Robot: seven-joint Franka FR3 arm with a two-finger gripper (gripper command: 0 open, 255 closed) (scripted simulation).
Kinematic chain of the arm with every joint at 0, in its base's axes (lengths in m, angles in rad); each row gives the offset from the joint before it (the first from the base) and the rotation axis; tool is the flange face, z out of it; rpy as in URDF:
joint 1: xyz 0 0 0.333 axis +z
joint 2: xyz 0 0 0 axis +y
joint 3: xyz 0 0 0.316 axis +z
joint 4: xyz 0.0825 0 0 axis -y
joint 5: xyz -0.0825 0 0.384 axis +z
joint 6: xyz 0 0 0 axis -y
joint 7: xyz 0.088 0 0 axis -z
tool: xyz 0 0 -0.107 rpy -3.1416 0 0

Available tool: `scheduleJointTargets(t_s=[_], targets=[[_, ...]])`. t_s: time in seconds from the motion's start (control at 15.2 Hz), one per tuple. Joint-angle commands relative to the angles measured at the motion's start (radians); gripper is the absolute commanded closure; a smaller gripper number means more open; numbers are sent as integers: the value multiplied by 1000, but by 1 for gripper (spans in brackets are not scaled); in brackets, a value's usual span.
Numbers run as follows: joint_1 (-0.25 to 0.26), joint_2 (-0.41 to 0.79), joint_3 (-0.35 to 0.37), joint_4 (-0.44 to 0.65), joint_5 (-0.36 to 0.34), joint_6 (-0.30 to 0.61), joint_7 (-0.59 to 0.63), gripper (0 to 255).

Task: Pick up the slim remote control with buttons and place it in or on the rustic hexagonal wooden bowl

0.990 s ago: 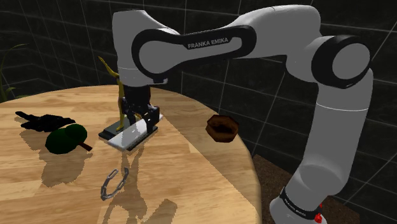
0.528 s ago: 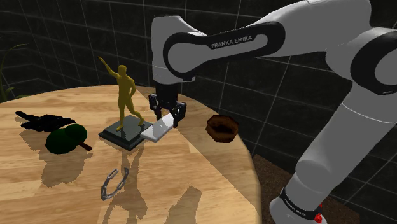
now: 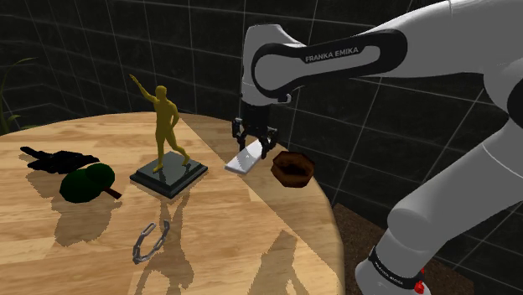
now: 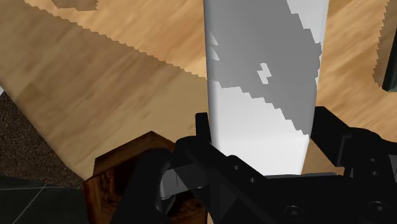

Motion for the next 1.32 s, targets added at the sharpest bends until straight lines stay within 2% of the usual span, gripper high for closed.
scheduleJointTargets(t_s=[0.0, 0.33, 0.79, 1.25], targets=[[-7, -55, -41, -53, 19, -1, -63, 255], [-32, -152, -144, -148, 24, -12, -200, 255], [-83, -238, -284, -237, -13, -25, -379, 255], [-80, -219, -273, -317, -7, 74, -379, 255]])
